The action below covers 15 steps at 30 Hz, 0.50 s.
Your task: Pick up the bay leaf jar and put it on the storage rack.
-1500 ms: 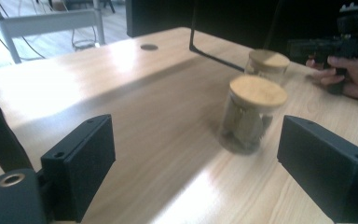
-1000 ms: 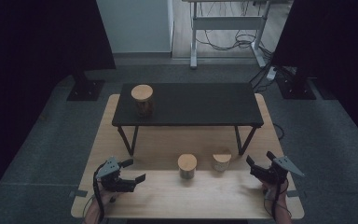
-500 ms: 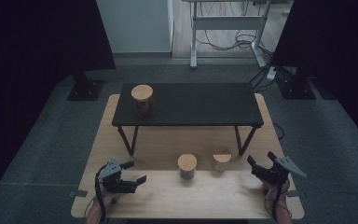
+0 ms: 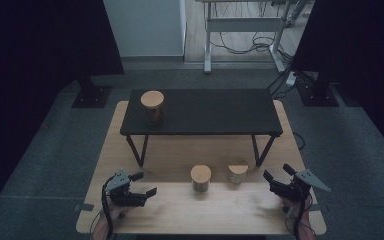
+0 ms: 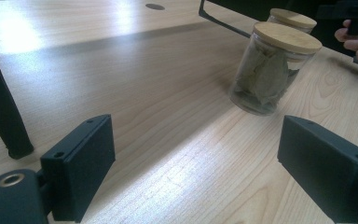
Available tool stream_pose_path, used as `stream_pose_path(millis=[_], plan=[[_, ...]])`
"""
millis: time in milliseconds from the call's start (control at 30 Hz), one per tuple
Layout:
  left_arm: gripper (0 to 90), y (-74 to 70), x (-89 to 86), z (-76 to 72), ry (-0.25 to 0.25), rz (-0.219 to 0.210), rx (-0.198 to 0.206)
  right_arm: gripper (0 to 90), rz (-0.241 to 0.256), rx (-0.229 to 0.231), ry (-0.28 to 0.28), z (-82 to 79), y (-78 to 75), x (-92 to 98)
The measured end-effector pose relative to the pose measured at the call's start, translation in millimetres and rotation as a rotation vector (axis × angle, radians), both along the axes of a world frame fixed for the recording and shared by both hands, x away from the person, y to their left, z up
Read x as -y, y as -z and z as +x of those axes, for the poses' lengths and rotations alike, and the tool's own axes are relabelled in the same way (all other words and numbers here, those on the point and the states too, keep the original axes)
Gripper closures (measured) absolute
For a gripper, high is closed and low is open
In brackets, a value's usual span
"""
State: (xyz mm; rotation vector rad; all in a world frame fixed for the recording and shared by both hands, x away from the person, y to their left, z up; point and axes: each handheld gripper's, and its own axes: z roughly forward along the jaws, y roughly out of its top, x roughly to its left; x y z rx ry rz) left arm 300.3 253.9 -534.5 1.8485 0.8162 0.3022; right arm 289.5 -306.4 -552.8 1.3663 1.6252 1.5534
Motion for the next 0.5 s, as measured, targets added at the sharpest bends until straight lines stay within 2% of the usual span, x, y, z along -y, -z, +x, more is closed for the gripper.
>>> stream_pose_path(millis=[233, 500], plan=[[10.4, 0.7, 1.9, 1.9, 0.005, -0.001, -0.005, 7.4, 0.013, 0.039, -0.074, -12.0, -13.8, -8.3], [10.4, 2.6, 1.3, 3.3, 0.007, -0.003, -0.016, 7.6, -0.003, 0.068, -0.167, -20.9, -25.1, -21.9]])
